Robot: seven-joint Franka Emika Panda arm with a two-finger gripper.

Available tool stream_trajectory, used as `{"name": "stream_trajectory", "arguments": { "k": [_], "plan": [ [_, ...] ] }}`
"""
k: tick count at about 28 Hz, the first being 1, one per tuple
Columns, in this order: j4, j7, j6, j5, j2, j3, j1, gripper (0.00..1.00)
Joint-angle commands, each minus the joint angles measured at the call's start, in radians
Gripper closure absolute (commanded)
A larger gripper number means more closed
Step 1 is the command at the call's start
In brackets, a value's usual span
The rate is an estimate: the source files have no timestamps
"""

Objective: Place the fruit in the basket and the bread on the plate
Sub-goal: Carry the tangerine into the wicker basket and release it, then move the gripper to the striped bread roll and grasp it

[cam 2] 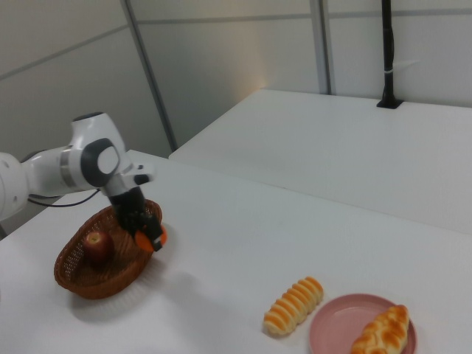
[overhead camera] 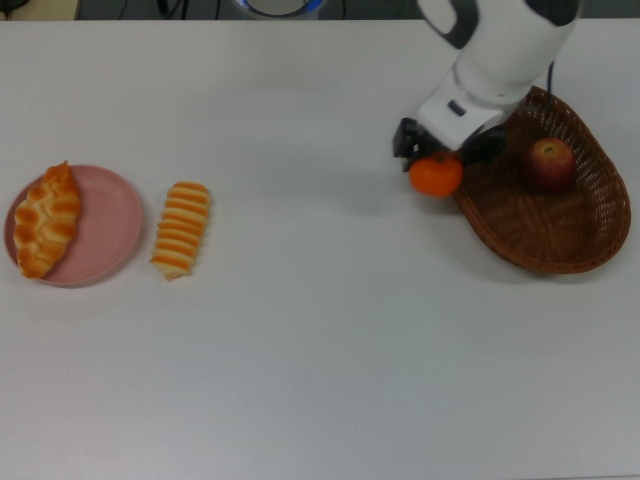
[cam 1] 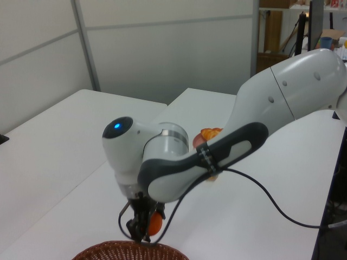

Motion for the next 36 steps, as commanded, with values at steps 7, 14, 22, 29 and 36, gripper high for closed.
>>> {"name": "stream_trajectory", "arguments": {
  "k": [7, 14, 22, 29, 36],
  "plan": [
    [0.022, 0.094, -0.009, -0.007, 0.019, -0.007, 0.116, 1.00],
    [0.048, 0.148, -0.011, -0.029, 0.056, -0.007, 0.159, 0.00],
    [0.048, 0.168, -0.013, -0.036, 0.044, -0.016, 0.161, 0.00],
    [0.038, 0.147, -0.026, -0.029, -0.007, -0.079, 0.090, 0.00],
    [0.014, 0.007, -0.019, -0.030, -0.013, -0.093, -0.107, 0.00]
  ]
}}
